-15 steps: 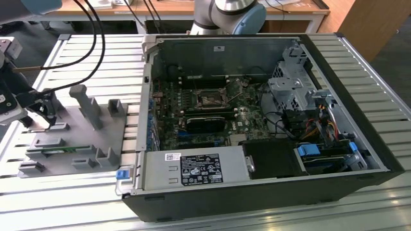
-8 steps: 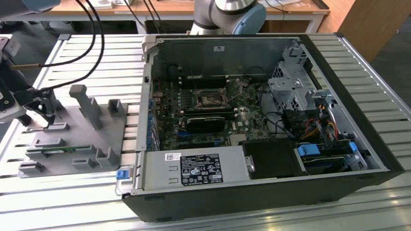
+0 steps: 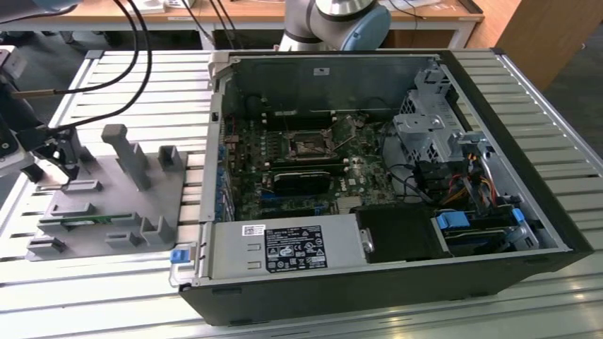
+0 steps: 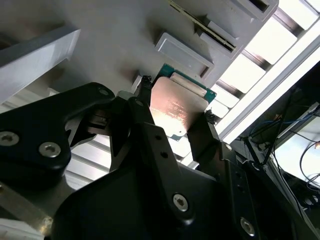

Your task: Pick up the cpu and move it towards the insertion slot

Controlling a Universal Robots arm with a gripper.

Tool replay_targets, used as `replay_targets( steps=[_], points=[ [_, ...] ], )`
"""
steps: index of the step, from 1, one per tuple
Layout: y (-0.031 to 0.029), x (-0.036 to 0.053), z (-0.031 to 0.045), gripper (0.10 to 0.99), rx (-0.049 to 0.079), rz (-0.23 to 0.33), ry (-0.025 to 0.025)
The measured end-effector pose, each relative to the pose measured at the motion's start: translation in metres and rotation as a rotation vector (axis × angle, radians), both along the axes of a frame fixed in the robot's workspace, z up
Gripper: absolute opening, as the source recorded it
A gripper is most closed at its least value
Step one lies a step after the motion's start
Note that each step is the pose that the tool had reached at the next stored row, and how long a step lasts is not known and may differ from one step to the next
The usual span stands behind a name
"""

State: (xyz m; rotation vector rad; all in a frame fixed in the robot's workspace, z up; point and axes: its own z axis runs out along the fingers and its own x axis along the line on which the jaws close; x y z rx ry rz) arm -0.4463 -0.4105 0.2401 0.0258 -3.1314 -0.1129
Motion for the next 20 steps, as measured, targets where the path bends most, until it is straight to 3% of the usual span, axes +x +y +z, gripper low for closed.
replay_targets(
  steps=[20],
  points=[
    [0.0004,0.0000,0.0121,0.541,0.000,0.000,0.0000]
  ],
)
